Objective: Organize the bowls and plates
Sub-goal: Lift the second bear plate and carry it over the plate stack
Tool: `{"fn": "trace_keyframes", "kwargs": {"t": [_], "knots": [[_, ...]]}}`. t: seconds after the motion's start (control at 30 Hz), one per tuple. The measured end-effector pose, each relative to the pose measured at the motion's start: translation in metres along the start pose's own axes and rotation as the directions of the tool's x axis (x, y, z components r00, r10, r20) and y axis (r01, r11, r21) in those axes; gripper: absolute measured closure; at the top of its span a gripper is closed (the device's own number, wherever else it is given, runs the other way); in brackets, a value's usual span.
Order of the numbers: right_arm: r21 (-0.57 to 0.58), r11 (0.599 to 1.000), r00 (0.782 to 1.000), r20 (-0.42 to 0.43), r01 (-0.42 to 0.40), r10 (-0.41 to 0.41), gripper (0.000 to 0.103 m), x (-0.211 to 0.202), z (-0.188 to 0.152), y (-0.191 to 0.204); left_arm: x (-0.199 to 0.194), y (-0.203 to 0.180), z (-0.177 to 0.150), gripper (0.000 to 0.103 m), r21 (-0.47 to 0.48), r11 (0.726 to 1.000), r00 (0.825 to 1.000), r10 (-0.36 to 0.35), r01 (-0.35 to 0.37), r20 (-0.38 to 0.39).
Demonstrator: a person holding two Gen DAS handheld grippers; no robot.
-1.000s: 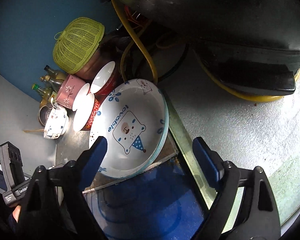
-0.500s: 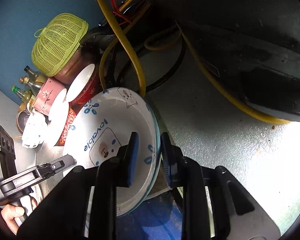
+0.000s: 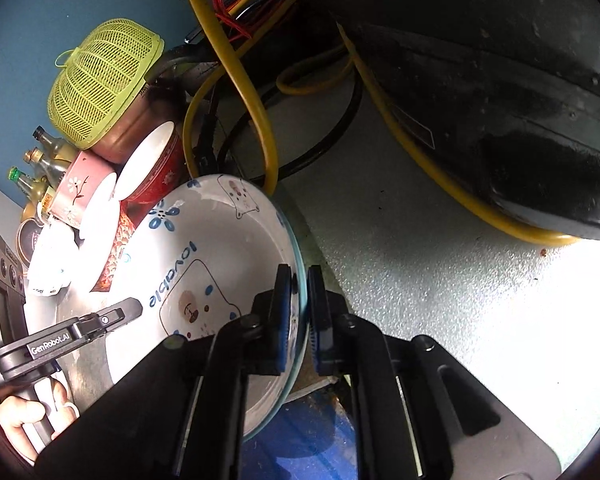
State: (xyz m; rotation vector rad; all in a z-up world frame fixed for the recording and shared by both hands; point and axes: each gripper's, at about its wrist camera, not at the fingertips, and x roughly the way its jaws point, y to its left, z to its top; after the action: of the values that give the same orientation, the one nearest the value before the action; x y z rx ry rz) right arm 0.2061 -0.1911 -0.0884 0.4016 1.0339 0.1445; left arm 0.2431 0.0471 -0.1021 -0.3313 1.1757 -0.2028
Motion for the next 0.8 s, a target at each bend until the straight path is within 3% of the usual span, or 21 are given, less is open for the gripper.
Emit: {"fn": "trace_keyframes", "kwargs": {"t": [0.4, 0.8], "knots": [[-0.007, 0.999, 0.998, -0.030, -0.050, 0.050, 0.094, -0.030, -0.018, 0.018, -0.039, 0.010, -0.030, 0.096, 0.041, 0.999, 1.000, 0.009, -0.009, 0.004], [-0.083, 0.991, 0.994, -0.034, -0.106, 0.103, 0.094, -0.053, -0.026, 0.057, -0.091, 0.023, -0.047, 0.096, 0.024, 0.999, 0.996, 0.023, -0.025, 0.090]]}}
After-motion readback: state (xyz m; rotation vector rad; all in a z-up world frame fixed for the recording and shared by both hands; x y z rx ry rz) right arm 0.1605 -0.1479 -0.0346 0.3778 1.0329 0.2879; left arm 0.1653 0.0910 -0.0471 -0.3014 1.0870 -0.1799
